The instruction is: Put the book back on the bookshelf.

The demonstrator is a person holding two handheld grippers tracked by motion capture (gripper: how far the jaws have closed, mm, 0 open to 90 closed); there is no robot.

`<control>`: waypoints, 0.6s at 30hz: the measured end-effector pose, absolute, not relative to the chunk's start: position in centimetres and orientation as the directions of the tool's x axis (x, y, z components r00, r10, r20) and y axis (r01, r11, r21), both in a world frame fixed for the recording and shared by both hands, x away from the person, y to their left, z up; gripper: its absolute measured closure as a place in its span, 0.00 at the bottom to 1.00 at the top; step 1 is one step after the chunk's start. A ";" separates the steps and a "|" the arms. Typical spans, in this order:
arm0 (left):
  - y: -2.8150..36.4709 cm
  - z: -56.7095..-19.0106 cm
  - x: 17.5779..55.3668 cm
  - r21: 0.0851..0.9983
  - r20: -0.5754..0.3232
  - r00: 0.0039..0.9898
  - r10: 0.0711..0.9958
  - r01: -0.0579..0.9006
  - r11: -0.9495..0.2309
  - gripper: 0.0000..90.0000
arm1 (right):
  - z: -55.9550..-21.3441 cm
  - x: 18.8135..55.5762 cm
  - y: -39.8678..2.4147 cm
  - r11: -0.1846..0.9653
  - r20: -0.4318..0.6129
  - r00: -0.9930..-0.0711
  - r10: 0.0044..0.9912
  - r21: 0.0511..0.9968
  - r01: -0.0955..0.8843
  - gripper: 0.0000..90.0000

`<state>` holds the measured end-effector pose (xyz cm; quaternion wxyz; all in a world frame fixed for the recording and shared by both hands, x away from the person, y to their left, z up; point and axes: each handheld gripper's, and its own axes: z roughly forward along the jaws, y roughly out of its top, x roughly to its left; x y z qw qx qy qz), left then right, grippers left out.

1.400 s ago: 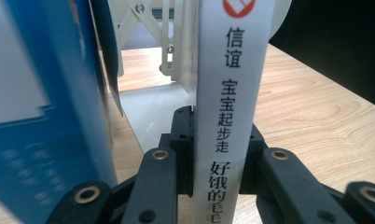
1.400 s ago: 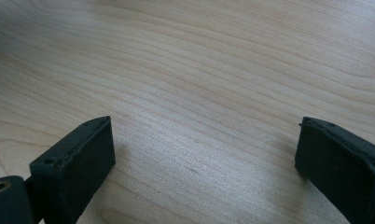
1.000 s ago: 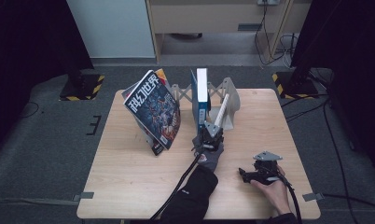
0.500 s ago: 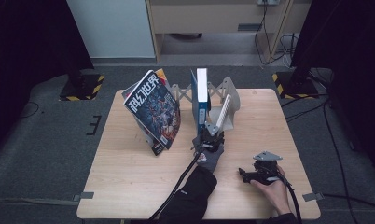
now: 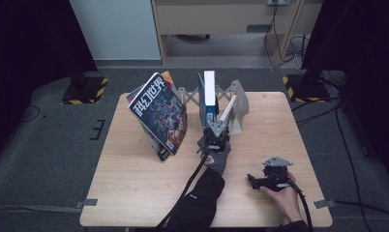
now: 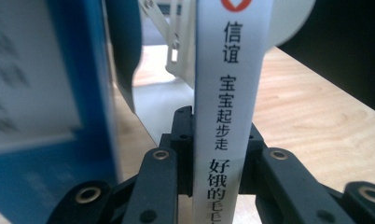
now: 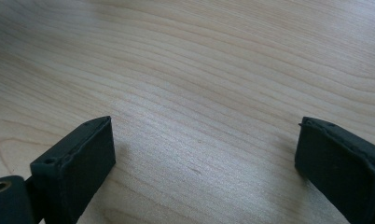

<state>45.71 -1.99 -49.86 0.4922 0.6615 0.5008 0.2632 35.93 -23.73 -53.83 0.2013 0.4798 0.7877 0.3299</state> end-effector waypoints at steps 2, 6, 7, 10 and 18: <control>-2.1 -49.9 45.7 0.920 -0.137 0.354 0.925 0.393 -0.014 0.82 | -53.8 35.9 -23.7 0.321 0.001 -0.458 0.889 0.712 0.624 0.06; -2.9 -49.7 45.8 0.920 -0.121 0.347 0.930 0.391 -0.026 0.82 | -53.8 35.9 -23.7 0.319 0.006 -0.459 0.888 0.712 0.626 0.06; -3.0 -49.7 45.7 0.921 -0.118 0.349 0.930 0.389 -0.030 0.82 | -53.8 35.9 -23.7 0.321 0.004 -0.461 0.888 0.712 0.624 0.06; -3.5 -49.9 45.5 0.916 -0.103 0.366 0.925 0.398 -0.056 0.81 | -53.8 35.9 -23.7 0.324 0.005 -0.464 0.886 0.709 0.626 0.06; -4.1 -50.4 45.2 0.905 -0.096 0.422 0.902 0.415 -0.097 0.73 | -53.7 35.7 -23.6 0.332 0.006 -0.475 0.880 0.707 0.625 0.07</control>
